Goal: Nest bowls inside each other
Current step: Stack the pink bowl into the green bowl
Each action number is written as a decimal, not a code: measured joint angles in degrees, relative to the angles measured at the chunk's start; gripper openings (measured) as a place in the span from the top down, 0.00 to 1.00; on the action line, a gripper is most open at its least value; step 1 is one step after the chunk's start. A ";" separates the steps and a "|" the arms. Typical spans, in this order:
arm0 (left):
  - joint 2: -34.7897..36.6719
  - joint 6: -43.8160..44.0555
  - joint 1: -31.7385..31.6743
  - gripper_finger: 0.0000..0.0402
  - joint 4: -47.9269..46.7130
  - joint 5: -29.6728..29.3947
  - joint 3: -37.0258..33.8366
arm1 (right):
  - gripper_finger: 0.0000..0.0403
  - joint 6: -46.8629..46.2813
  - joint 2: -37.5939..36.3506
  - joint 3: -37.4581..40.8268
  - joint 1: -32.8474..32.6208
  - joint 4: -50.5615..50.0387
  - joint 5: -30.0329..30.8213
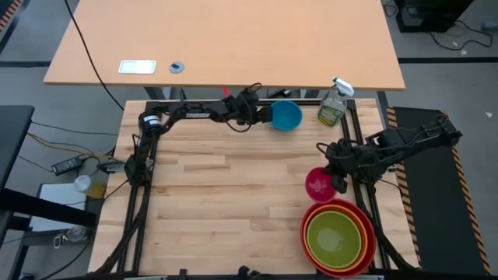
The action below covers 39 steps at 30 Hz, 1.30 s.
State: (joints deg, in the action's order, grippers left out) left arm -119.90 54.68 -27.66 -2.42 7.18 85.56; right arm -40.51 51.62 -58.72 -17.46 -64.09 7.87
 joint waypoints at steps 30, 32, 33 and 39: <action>10.54 -18.35 9.06 0.52 -8.49 -13.91 0.92 | 0.93 9.03 7.70 2.13 17.76 2.54 1.07; 12.77 -22.21 9.86 0.52 -12.05 -15.73 0.77 | 0.93 13.00 10.01 5.18 21.21 6.85 0.05; 13.74 -23.58 10.31 0.52 -12.74 -16.88 0.78 | 0.93 14.81 11.20 6.73 22.94 9.81 -0.86; 20.24 -29.95 14.22 0.52 -15.97 -26.33 0.83 | 0.93 18.37 18.89 14.06 32.45 29.63 -11.32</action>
State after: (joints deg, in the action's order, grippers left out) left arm -99.66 24.73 -13.44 -18.39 -19.15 86.39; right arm -22.15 70.51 -44.66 14.99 -34.46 -3.45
